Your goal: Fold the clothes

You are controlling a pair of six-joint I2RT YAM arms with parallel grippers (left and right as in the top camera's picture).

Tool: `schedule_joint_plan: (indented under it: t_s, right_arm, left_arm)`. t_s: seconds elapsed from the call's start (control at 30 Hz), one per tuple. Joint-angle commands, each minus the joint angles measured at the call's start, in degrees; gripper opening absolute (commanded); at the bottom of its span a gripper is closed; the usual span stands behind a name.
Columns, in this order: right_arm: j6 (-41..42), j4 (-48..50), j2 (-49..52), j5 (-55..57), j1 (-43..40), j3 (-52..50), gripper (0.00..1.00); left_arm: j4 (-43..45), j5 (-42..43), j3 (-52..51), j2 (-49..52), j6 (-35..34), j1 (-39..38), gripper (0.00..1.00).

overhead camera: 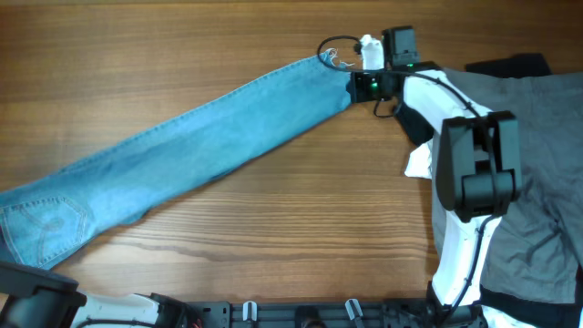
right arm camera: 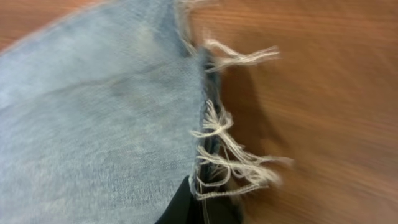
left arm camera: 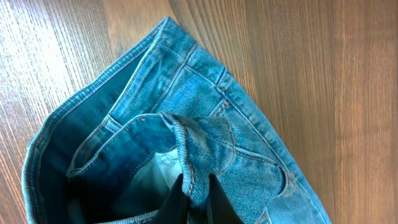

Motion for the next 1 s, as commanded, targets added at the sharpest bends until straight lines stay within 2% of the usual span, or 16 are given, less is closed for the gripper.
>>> schedule_joint_plan:
  t_s: [0.0,0.17,0.2,0.23,0.3,0.37,0.43,0.53,0.57,0.67,0.7,0.77,0.83,0.87,0.93,0.97]
  right_arm:
    - [10.1,-6.4,-6.75,11.45,-5.57,0.22,0.04]
    - [3.15,-12.17,-9.14,12.17,-8.15,0.22,0.06]
    - [-0.66,-11.63,-9.14,9.7,-7.89,0.22,0.18]
    - [-4.55,-10.43,-9.14,5.6,-7.45,0.22,0.45]
    - [-5.2,-8.31,-9.14,3.19,-6.71,0.22,0.61]
    - [-3.32,-6.97,-9.14,3.15,-6.45,0.22,0.64]
    - [-3.34,-6.99,-9.14,3.17,-6.45,0.22,0.65]
    - [-3.34,-7.23,-9.11,3.17,-6.43,0.22,0.69]
    - [-3.3,-7.23,-9.11,3.17,-6.43,0.22,0.69]
    - [-3.3,-7.48,-9.11,3.17,-6.43,0.22,0.72]
    - [-3.26,-7.69,-9.11,3.15,-6.43,0.22,0.72]
    - [0.09,-8.59,-9.11,2.58,-6.38,0.22,0.72]
    - [3.98,-9.88,-8.48,1.92,-5.97,0.22,0.76]
    - [3.93,-9.88,-7.87,1.92,-5.7,0.22,0.83]
    - [2.69,-8.92,-6.23,1.33,-5.09,0.2,0.88]
    - [-3.69,-7.41,-4.98,-1.57,-4.48,0.2,0.87]
  left_arm:
    - [-0.02,0.68,0.2,0.0,-0.76,-0.09,0.04]
    - [-0.11,0.59,0.2,0.02,-0.74,-0.09,0.04]
    - [-0.7,-0.59,0.2,0.02,-0.76,-0.09,0.04]
    - [-1.62,-3.1,0.2,0.02,-0.79,-0.09,0.04]
    - [-4.46,-11.43,0.2,0.13,-4.63,-0.09,0.04]
    - [-4.28,-13.68,-0.13,0.48,-5.92,-0.07,0.07]
    - [-3.39,-13.66,-0.85,1.2,-5.92,-0.09,0.16]
    - [-2.03,-13.49,-0.83,2.49,-5.7,0.04,0.56]
    - [-1.09,-12.66,-0.61,2.36,-5.66,0.02,0.75]
    - [-0.61,-1.33,4.35,1.57,-3.8,0.02,0.78]
    - [-0.63,6.43,6.03,1.05,-2.51,0.0,0.75]
    - [-2.23,20.31,7.02,0.26,-2.19,-1.16,0.46]
    - [-9.64,20.2,5.66,0.33,2.12,-6.16,0.14]
    - [-11.17,15.54,3.26,0.33,2.4,-9.92,0.06]
    - [-8.46,11.21,-2.05,0.33,1.81,-15.58,0.06]
    - [-6.71,10.62,-5.25,0.33,1.64,-18.34,0.06]
